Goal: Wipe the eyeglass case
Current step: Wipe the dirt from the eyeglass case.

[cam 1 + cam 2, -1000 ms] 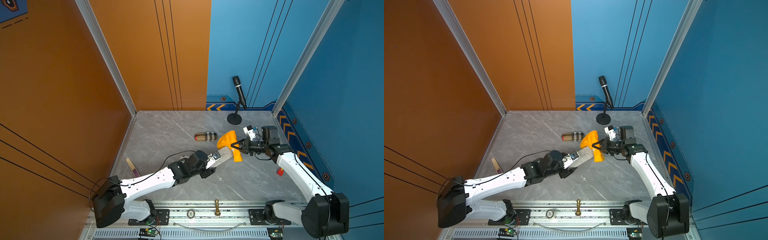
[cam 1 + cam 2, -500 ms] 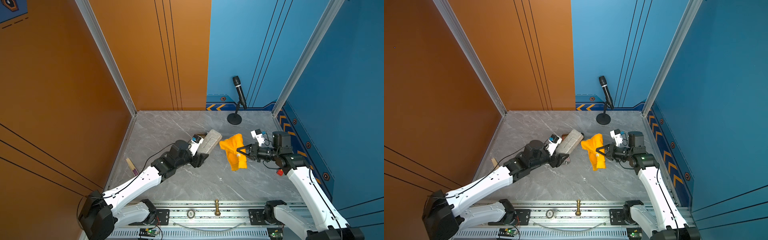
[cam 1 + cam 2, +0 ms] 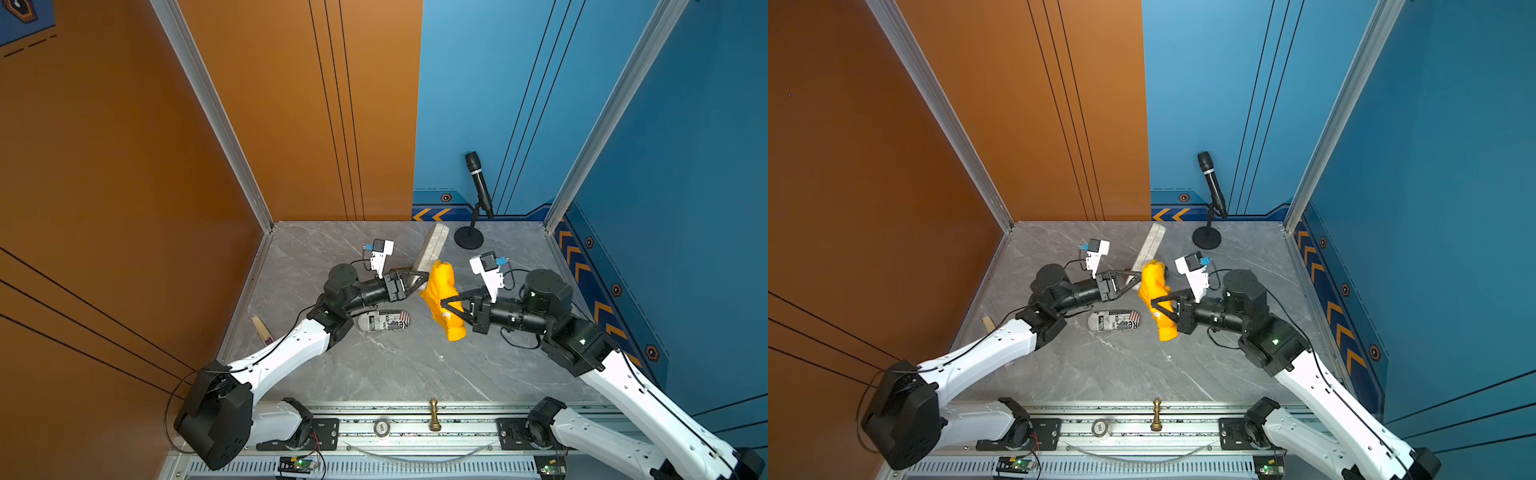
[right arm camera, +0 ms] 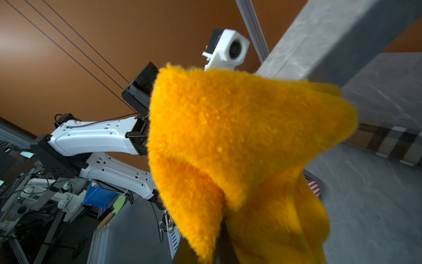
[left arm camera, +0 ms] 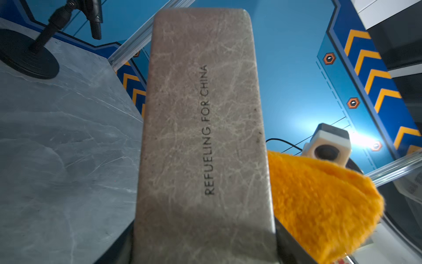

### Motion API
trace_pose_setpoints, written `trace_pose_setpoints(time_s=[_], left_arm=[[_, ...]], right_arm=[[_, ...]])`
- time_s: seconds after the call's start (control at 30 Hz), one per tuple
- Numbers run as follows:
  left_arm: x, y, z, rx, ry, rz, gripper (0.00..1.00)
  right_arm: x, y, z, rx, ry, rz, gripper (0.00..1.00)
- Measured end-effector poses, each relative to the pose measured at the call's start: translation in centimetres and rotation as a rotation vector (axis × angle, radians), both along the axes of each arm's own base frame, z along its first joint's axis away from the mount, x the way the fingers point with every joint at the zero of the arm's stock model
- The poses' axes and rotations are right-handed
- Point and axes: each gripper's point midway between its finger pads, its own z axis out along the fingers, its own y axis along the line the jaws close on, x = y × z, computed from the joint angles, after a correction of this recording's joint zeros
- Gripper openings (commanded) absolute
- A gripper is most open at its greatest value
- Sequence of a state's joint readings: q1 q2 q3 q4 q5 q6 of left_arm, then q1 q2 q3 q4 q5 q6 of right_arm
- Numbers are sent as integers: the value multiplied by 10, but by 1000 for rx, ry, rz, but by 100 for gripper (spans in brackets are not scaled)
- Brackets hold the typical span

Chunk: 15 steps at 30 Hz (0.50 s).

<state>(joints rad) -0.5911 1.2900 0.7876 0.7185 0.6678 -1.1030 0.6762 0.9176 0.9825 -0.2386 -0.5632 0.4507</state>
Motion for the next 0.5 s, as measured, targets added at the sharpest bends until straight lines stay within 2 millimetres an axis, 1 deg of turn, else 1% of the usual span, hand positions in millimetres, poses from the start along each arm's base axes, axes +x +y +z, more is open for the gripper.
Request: trace_pose_setpoints(time_s=[0.03,0.07,0.17,0.23,0.33,0.4,0.43,0.5], left_arm=[[-2,-2,3,-20,15,-13,12],[-4,-4,6,-39,25,-26,12],[-8,-5,16,-84,44,-42,12],[-11,-5,21,-102,48,-52,12],[-23,-12,24,-117,53,-100,12],[-30,-15,24,-120,56,-127,12],[-31,-16,24,-120,57,-130,12],[-31,-16,21,-116,63,-132,12]], right_arm=[[3,5,-3,-10,-7,-1,0],[11,8,-6,-25,-10,-15,0],[31,6,-9,-46,-17,-63,0],[50,-9,-3,-41,-30,-133,0],[86,-43,12,-20,-51,-272,0],[103,-62,24,-1,-62,-339,0],[106,-64,29,9,-67,-344,0],[102,-58,38,26,-81,-322,0]])
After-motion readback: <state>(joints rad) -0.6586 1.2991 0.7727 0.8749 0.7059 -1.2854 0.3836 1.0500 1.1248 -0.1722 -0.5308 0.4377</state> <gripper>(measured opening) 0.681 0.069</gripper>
